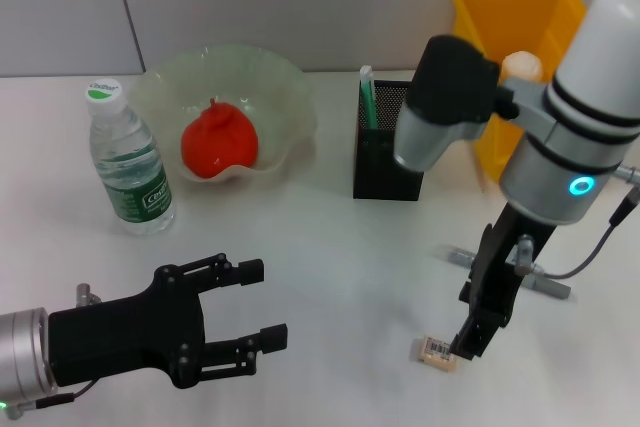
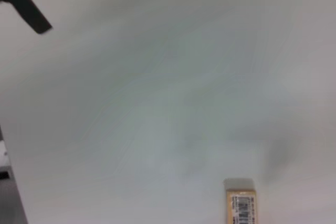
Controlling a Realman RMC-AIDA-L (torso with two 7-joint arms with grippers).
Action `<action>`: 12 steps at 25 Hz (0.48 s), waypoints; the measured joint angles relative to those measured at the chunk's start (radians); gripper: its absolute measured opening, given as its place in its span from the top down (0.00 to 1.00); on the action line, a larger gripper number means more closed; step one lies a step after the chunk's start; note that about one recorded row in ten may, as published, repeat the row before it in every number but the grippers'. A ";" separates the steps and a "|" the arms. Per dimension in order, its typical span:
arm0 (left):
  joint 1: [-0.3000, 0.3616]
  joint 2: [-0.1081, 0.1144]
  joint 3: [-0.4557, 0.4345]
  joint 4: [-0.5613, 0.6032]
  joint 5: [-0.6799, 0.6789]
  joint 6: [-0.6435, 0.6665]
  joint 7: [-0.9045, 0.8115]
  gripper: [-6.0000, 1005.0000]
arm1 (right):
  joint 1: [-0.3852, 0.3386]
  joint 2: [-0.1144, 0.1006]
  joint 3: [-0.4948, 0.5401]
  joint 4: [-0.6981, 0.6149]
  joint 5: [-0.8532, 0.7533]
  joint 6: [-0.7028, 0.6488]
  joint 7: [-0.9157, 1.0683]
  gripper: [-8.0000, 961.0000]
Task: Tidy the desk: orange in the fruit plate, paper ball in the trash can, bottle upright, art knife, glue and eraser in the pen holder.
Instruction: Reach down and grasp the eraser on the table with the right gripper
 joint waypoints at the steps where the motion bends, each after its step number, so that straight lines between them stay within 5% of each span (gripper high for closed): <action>1: 0.000 0.000 0.000 0.000 0.000 0.000 0.000 0.21 | 0.002 0.001 -0.039 -0.010 0.004 0.016 0.019 0.30; 12: 0.000 0.002 0.000 -0.002 0.000 -0.003 0.000 0.21 | -0.014 0.005 -0.160 -0.047 0.064 0.108 0.042 0.30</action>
